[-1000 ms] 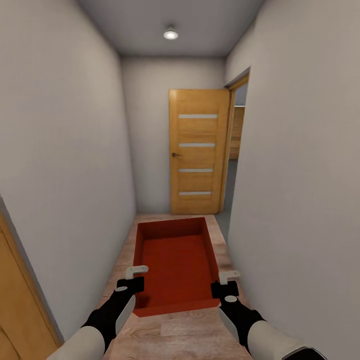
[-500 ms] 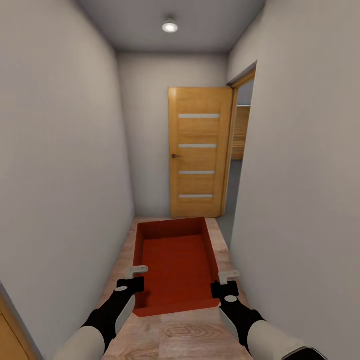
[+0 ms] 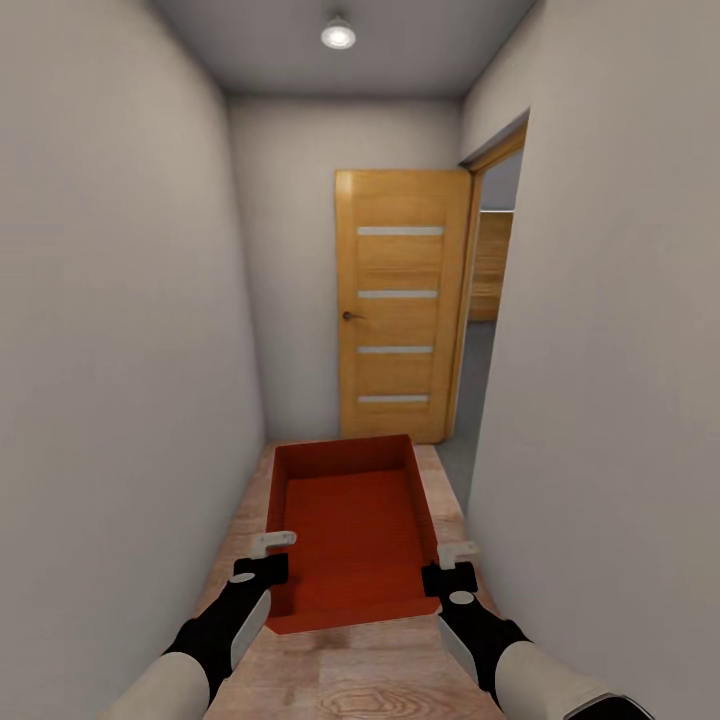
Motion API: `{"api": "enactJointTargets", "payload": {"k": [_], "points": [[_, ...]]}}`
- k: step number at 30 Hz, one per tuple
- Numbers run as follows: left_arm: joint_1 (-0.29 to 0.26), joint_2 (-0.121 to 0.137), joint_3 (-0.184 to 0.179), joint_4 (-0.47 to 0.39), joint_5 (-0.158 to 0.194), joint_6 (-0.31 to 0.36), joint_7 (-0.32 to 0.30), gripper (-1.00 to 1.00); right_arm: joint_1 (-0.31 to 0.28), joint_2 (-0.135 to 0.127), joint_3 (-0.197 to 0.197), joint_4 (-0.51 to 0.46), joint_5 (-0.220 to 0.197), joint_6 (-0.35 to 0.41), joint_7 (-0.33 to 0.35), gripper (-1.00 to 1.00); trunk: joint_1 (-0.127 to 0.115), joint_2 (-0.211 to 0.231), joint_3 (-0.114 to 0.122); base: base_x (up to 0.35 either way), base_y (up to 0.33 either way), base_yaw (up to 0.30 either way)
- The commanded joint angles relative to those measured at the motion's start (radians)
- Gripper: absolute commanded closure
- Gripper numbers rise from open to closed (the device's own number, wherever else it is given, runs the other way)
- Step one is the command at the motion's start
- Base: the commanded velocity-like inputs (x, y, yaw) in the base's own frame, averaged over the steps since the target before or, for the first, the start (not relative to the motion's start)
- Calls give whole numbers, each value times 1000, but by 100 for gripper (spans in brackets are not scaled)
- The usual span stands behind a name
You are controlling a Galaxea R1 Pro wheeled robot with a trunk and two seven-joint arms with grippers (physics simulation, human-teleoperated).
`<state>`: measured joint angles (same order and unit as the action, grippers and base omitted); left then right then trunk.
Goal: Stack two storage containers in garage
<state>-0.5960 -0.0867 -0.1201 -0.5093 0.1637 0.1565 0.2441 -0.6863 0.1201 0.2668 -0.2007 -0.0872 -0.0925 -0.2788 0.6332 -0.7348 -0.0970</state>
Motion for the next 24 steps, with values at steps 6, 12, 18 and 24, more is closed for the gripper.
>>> {"api": "enactJointTargets", "payload": {"k": [6,12,18,24], "points": [[-1,0,10,-3,53,8,26,100,-1,54,-28,-2,-2,-6,3,100,1,-1,-2,326,1,0],[-1,0,10,-3,53,8,26,100,-1,54,-28,-2,-2,-6,3,100,1,-1,-2,326,52,0],[-1,0,10,-3,53,8,26,100,-1,54,-29,-2,-3,-3,3,100,1,-1,-2,326,74,0],[-1,-1,10,-3,53,8,26,100,-1,54,-28,-2,-2,-4,3,100,1,-1,-2,326,77,0]]}}
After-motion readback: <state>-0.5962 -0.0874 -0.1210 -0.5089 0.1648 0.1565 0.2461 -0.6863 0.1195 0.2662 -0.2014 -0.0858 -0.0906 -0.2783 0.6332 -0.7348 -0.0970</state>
